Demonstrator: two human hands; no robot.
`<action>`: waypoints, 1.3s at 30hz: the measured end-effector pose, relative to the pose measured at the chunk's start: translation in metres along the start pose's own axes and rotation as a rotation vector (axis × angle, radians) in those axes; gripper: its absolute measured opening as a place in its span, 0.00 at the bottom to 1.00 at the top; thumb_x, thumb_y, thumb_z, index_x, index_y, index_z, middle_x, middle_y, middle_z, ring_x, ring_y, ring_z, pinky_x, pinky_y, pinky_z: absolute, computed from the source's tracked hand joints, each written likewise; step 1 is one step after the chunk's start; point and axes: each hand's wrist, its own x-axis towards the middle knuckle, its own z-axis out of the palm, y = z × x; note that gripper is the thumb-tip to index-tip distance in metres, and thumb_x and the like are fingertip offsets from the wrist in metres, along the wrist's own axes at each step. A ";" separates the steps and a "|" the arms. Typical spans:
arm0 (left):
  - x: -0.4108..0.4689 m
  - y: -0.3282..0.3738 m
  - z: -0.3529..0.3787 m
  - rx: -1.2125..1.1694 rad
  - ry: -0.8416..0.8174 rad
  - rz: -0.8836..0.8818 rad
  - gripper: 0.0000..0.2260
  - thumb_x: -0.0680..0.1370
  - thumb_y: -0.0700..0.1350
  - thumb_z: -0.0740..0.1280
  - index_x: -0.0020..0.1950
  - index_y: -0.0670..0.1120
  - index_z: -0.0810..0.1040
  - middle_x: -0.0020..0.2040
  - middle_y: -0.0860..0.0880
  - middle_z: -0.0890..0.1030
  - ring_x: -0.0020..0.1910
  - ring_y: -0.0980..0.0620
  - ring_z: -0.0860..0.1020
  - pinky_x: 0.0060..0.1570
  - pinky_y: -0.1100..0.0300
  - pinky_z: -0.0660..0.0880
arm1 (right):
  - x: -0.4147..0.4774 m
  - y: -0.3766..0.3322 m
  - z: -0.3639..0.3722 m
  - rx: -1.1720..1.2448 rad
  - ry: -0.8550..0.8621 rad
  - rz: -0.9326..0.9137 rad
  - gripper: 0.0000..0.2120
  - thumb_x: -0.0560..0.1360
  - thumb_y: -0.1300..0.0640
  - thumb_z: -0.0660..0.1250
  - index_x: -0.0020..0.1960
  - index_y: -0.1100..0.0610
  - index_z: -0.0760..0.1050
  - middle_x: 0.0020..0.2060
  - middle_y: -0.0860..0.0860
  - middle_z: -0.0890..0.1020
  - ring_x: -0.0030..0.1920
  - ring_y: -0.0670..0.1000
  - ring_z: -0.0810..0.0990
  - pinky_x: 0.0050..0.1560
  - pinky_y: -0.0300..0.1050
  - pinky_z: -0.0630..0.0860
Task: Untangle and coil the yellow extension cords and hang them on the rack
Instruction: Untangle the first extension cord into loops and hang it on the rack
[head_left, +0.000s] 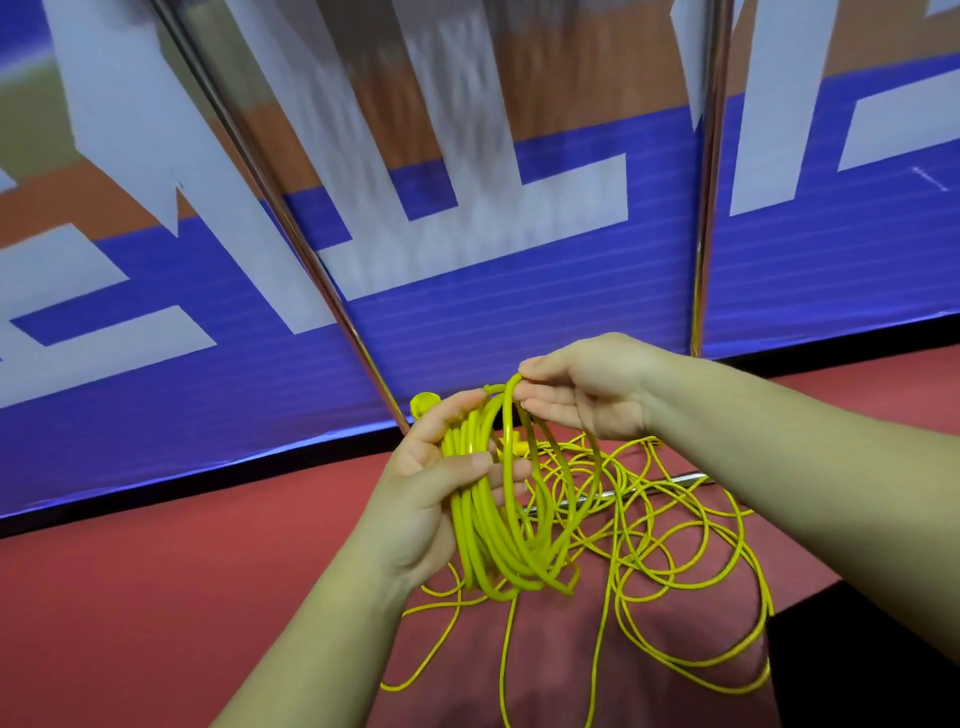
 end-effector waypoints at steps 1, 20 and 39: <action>0.000 -0.001 0.001 -0.008 -0.013 -0.006 0.23 0.69 0.32 0.67 0.62 0.46 0.79 0.42 0.42 0.81 0.40 0.39 0.84 0.41 0.47 0.83 | 0.000 -0.001 0.000 -0.009 -0.005 -0.010 0.03 0.80 0.65 0.65 0.48 0.62 0.77 0.33 0.54 0.85 0.32 0.46 0.85 0.32 0.39 0.82; 0.005 0.004 -0.009 0.066 0.007 -0.065 0.21 0.66 0.32 0.70 0.56 0.47 0.85 0.36 0.38 0.81 0.29 0.44 0.81 0.29 0.55 0.80 | 0.027 0.011 -0.014 -0.758 -0.091 -0.399 0.16 0.80 0.66 0.61 0.60 0.52 0.80 0.52 0.49 0.86 0.57 0.48 0.83 0.61 0.46 0.77; 0.007 0.052 -0.049 -0.234 0.327 0.274 0.19 0.76 0.30 0.64 0.63 0.46 0.79 0.39 0.43 0.75 0.27 0.53 0.75 0.27 0.61 0.74 | 0.028 0.093 -0.007 -0.923 -0.363 -0.308 0.15 0.71 0.64 0.74 0.47 0.56 0.67 0.41 0.52 0.80 0.39 0.49 0.78 0.37 0.42 0.71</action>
